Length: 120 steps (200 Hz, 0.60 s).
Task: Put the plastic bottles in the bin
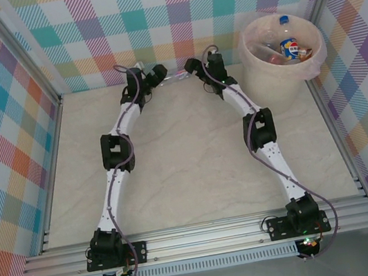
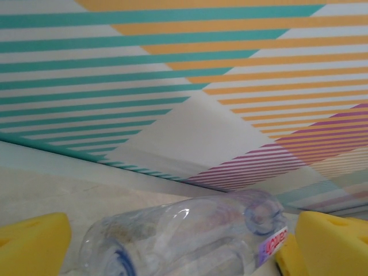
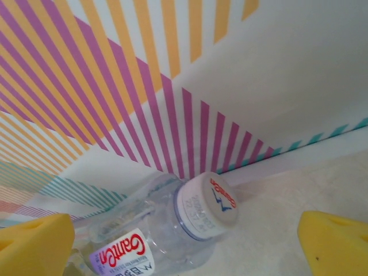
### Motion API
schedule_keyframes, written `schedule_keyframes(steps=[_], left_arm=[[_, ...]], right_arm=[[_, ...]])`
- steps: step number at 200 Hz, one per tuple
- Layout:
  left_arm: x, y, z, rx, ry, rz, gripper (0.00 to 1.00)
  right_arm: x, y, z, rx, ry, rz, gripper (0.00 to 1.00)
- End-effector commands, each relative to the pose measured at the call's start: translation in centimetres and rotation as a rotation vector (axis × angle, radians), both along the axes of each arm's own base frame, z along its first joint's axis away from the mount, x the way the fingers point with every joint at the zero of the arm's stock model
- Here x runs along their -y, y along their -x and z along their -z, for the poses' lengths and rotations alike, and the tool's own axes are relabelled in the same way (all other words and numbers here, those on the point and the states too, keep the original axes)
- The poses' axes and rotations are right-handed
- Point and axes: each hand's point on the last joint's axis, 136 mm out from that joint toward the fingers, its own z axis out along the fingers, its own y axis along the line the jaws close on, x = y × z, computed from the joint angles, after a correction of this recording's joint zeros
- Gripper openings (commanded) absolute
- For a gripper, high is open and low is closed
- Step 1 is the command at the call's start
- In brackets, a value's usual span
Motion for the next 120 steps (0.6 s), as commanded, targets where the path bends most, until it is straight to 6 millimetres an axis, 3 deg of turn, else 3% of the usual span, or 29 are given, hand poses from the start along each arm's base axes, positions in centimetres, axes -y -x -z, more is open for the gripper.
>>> schedule_keyframes(steps=[1,49,78,120], left_arm=[[1.7,0.5,-1.5,0.024,0.081,0.087,1.00],[5.0,3.3,-3.8,-0.005,0.078,0.245,1.00],[6.6,6.0,-4.9,-0.006,0.039,0.303,0.99],[7.0,11.4,-3.8,-0.047,-0.091,0.328,1.00]], right_arm=[[-1.6,0.1,-1.3,0.064,-0.074,-0.057,1.00],[-3.6,1.2,-3.4,0.104,-0.086,-0.176,1.00],[-4.2,2.2,-4.3,0.083,-0.057,-0.234,1.00],[-4.1,3.4,-5.6,0.031,-0.027,-0.251,1.00]])
